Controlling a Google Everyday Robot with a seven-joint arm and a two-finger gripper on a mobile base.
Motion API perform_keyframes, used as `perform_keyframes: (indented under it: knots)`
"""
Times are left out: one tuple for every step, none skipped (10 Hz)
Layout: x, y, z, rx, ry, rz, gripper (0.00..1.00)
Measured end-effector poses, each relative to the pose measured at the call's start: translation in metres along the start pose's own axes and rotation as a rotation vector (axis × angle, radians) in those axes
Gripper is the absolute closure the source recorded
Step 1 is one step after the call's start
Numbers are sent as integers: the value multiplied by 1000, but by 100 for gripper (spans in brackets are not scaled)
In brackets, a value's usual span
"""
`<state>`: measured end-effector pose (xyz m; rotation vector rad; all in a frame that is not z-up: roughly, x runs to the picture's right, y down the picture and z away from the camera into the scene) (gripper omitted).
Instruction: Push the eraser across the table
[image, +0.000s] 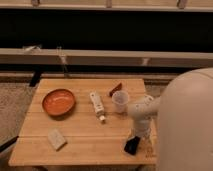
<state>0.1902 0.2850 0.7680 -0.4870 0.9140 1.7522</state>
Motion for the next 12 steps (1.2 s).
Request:
perform_keyframes:
  knots:
    - [-1,-3,0,0,0,8,20]
    - [-1,-5,0,0,0,13,20]
    - [-2,-8,0,2,0,22,20]
    - [-2,-11,0,4,-1,28,20]
    - [-3,-14,1,7,-1,37,20]
    - [-4,-17,1,10,-2,45,20]
    - [-5,-22,2,13,-3,59,20]
    - [-7,-25,2,15,-5,68,20]
    - [-8,-28,2,16,-8,76,20]
    - [-9,-30,-1,9,-14,84,20]
    - [-9,-28,-6,-6,-15,84,20]
    - [-9,-29,-6,-6,-15,83,20]
